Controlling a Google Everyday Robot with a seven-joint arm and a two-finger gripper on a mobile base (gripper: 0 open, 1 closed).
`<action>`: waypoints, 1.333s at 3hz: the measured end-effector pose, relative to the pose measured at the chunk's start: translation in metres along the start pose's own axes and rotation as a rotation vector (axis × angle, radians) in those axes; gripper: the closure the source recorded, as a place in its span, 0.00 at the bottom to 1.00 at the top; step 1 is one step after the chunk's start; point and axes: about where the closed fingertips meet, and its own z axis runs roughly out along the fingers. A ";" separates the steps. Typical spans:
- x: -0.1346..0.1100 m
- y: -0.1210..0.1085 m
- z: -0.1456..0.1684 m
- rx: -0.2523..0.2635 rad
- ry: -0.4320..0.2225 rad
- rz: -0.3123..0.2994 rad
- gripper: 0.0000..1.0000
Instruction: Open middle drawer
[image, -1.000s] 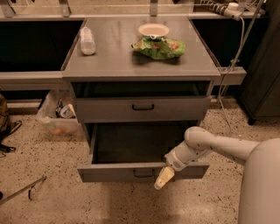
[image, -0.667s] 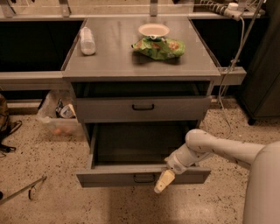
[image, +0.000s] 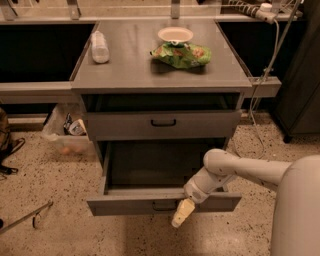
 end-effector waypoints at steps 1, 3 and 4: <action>0.000 0.000 -0.001 0.000 0.000 0.000 0.00; 0.000 0.072 -0.014 -0.038 -0.109 0.098 0.00; 0.000 0.072 -0.013 -0.039 -0.109 0.098 0.00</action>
Offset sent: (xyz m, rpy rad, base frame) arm -0.1990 0.0272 0.0276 0.0988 0.2755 -0.1148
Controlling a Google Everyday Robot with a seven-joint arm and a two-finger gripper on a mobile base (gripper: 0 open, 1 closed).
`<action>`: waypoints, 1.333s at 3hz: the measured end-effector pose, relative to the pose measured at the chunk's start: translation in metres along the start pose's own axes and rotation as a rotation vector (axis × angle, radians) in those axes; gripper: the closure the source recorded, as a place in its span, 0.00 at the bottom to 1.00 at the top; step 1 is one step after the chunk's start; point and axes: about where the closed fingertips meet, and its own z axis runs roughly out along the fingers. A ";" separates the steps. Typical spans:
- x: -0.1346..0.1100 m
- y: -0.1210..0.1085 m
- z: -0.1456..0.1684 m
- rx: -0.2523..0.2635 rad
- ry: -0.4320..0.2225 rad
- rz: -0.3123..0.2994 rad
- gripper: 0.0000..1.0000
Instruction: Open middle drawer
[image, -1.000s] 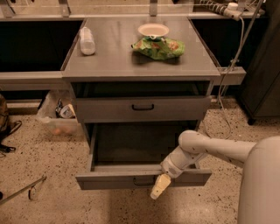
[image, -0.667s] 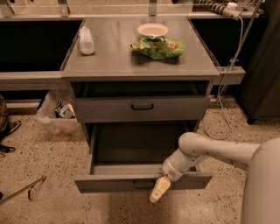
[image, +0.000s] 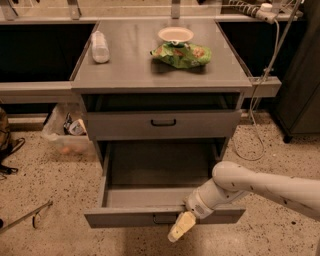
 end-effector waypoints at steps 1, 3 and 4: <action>0.004 0.008 0.009 -0.037 0.018 0.008 0.00; 0.012 0.027 0.010 -0.059 -0.002 0.037 0.00; 0.011 0.027 0.009 -0.059 -0.002 0.037 0.00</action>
Offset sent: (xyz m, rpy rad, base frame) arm -0.1268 0.0156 -0.0106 0.1216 0.2622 -0.0163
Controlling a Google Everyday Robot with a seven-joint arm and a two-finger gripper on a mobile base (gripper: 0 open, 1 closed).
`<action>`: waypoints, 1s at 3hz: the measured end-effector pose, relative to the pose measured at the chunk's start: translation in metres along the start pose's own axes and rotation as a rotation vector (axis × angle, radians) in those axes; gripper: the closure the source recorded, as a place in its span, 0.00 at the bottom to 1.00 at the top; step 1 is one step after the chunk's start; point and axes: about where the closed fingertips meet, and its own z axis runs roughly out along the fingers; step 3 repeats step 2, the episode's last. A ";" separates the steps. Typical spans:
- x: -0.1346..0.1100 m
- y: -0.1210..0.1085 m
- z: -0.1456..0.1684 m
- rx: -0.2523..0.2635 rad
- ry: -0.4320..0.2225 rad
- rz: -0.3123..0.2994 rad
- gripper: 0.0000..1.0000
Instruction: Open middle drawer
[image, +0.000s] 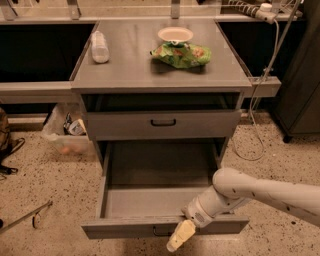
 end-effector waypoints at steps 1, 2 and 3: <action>0.014 0.024 0.004 -0.022 -0.021 0.040 0.00; 0.014 0.024 0.004 -0.022 -0.021 0.040 0.00; 0.014 0.024 0.004 -0.022 -0.021 0.040 0.00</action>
Offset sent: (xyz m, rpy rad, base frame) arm -0.0275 0.0016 0.0022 0.0198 0.0312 -0.0274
